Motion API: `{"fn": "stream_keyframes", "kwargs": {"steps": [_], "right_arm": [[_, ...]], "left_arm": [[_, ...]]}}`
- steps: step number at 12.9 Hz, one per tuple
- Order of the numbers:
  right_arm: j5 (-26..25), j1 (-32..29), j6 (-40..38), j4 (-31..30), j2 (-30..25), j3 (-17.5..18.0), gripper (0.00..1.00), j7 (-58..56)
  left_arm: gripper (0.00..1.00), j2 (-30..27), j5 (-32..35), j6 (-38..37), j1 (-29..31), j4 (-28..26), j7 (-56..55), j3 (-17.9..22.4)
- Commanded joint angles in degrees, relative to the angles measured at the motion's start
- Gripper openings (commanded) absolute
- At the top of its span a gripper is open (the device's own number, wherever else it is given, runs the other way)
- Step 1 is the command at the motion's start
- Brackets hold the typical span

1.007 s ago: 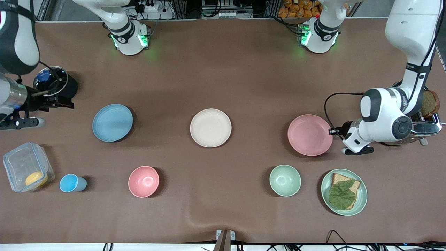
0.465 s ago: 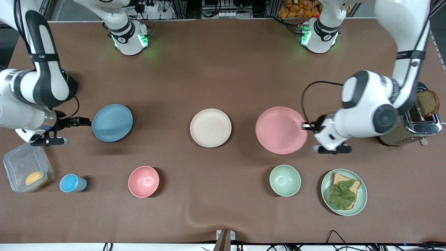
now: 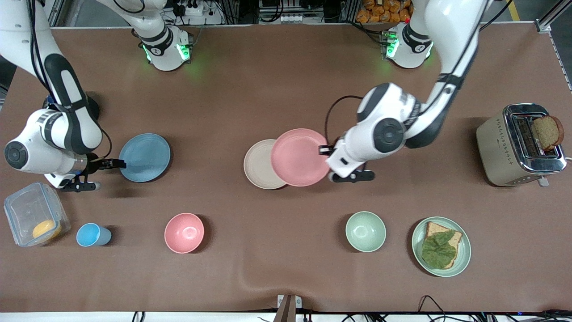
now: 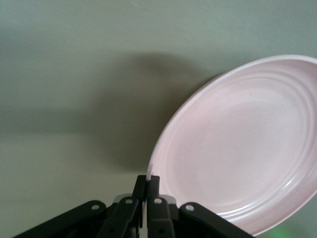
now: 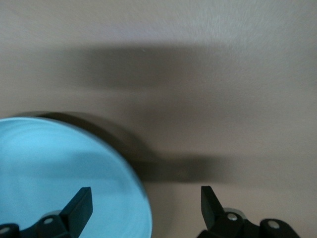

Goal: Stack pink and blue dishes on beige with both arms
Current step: 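Carry the pink plate with the left gripper while the right gripper reaches the blue plate, then set the pink plate on the beige plate while the right gripper grips the blue plate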

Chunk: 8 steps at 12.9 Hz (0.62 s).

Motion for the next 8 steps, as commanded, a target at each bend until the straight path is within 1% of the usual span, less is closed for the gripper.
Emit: {"fn": "stream_keyframes", "kwargs": {"steps": [1, 2, 3, 4, 7, 8], "right_arm": [[1.39, -0.70, -0.66, 0.82, 0.17, 0.92, 0.45, -1.23], [1.39, -0.62, -0.74, 0.82, 0.34, 0.84, 0.39, -1.23], [1.39, -0.62, -0.66, 0.91, 0.69, 0.92, 0.36, -1.32], [1.39, -0.44, -0.74, 0.91, 1.30, 0.93, 0.32, -1.32], [1.30, -0.09, -1.27, 1.08, 1.40, 0.93, 0.02, -1.41], [1.30, -0.18, -2.49, 1.52, 1.40, 0.93, 0.00, -2.11]], "left_arm": [[0.00, 5.63, -1.18, 4.38, -3.74, 2.75, -3.12, 0.57], [0.00, 6.60, -1.26, 6.74, -4.44, 2.67, -3.12, 0.57], [0.00, 7.22, -1.18, 9.03, -5.31, 2.58, -3.20, 0.57], [0.00, 8.01, -1.09, 9.57, -5.76, 2.58, -3.20, 0.57], [0.00, 10.03, -0.83, 10.02, -6.46, 2.58, -3.12, 0.57], [0.00, 10.39, -0.82, 10.02, -6.81, 2.58, -3.12, 0.74]]}}
